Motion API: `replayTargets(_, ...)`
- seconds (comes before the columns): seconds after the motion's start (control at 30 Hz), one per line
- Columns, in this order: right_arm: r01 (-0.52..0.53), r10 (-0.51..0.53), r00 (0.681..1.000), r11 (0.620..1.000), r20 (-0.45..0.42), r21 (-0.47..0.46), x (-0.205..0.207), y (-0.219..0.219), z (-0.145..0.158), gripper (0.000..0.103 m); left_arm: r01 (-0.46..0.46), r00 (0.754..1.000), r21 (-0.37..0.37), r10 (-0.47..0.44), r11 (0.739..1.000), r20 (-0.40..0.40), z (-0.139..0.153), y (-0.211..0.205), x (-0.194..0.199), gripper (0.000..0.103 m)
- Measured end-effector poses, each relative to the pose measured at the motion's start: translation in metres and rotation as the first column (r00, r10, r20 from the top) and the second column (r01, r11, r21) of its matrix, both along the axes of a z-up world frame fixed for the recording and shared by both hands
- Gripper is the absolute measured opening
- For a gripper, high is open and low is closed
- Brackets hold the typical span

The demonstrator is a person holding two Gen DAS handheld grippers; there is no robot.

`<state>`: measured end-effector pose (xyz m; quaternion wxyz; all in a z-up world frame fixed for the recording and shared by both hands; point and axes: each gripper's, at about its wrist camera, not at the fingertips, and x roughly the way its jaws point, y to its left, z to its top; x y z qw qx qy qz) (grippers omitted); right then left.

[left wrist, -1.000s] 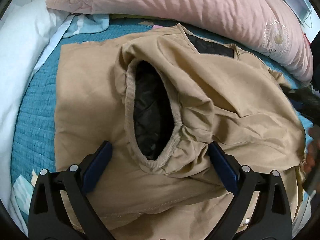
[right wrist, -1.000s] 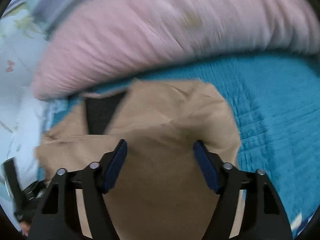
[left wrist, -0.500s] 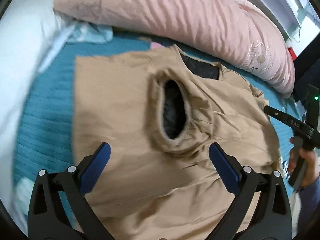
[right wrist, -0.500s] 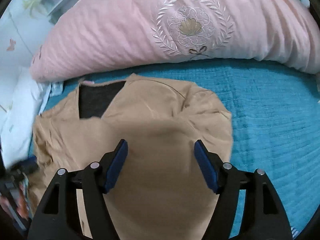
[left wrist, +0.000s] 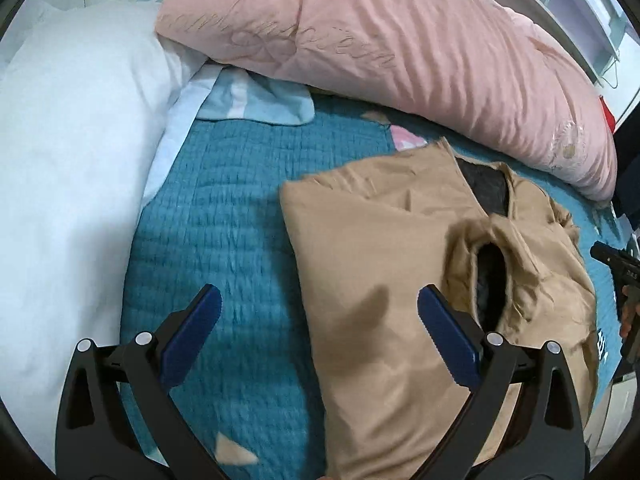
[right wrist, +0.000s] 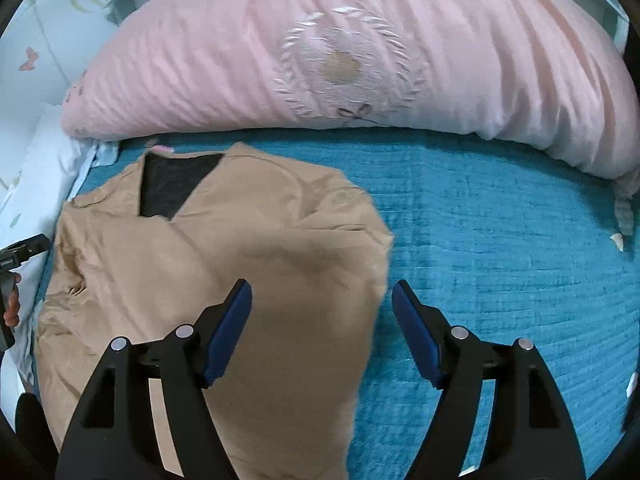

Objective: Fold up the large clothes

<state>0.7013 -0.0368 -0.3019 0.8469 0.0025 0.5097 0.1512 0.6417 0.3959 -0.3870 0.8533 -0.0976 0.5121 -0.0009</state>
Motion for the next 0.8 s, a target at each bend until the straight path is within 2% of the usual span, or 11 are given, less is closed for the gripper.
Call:
replayTargets(0.1, 0.017, -0.016, 1.0, 1.0, -0.016, 0.007, 0.009, -0.003, -0.008, 0.07, -0.005, 1.0, -0.045, 0.004, 0.999, -0.031, -0.008, 0.004, 0.01, 0.098)
replayTargets(0.27, 0.048, -0.045, 0.996, 0.998, -0.079, 0.038, 0.025, -0.009, -0.028, 0.07, -0.016, 0.996, -0.07, 0.009, 0.997, -0.093, -0.027, 0.005, 0.027, 0.098)
replayTargets(0.33, 0.07, -0.059, 0.992, 0.993, -0.113, 0.093, 0.032, -0.016, -0.037, 0.07, -0.025, 0.994, -0.103, 0.014, 0.994, -0.104, -0.034, 0.008, 0.032, 0.098)
replayTargets(0.4, 0.076, -0.055, 0.988, 0.987, -0.141, 0.145, 0.038, -0.02, -0.044, 0.07, -0.05, 0.991, -0.167, 0.028, 0.985, -0.13, -0.043, 0.015, 0.037, 0.098)
replayTargets(0.47, 0.078, -0.048, 0.986, 0.979, -0.16, 0.186, 0.043, -0.022, -0.053, 0.07, -0.058, 0.99, -0.191, 0.032, 0.98, -0.139, -0.048, 0.018, 0.042, 0.098)
replayTargets(0.57, 0.073, -0.022, 0.983, 0.96, -0.185, 0.272, 0.049, -0.022, -0.065, 0.07, -0.018, 0.99, -0.173, -0.007, 0.985, -0.143, -0.049, 0.017, 0.049, 0.098)
replayTargets(0.7, 0.038, 0.014, 0.987, 0.947, -0.158, 0.32, 0.056, -0.017, -0.07, 0.072, 0.004, 0.989, -0.162, -0.028, 0.987, -0.146, -0.048, 0.015, 0.057, 0.098)
replayTargets(0.77, 0.008, 0.034, 0.991, 0.952, -0.133, 0.306, 0.059, -0.009, -0.066, 0.063, 0.025, 0.992, -0.117, -0.04, 0.993, -0.122, -0.042, 0.008, 0.059, 0.098)
replayTargets(0.8, -0.008, 0.044, 0.992, 0.958, -0.121, 0.285, 0.06, -0.005, -0.064, 0.055, 0.034, 0.993, -0.096, -0.045, 0.995, -0.111, -0.041, 0.005, 0.06, 0.098)
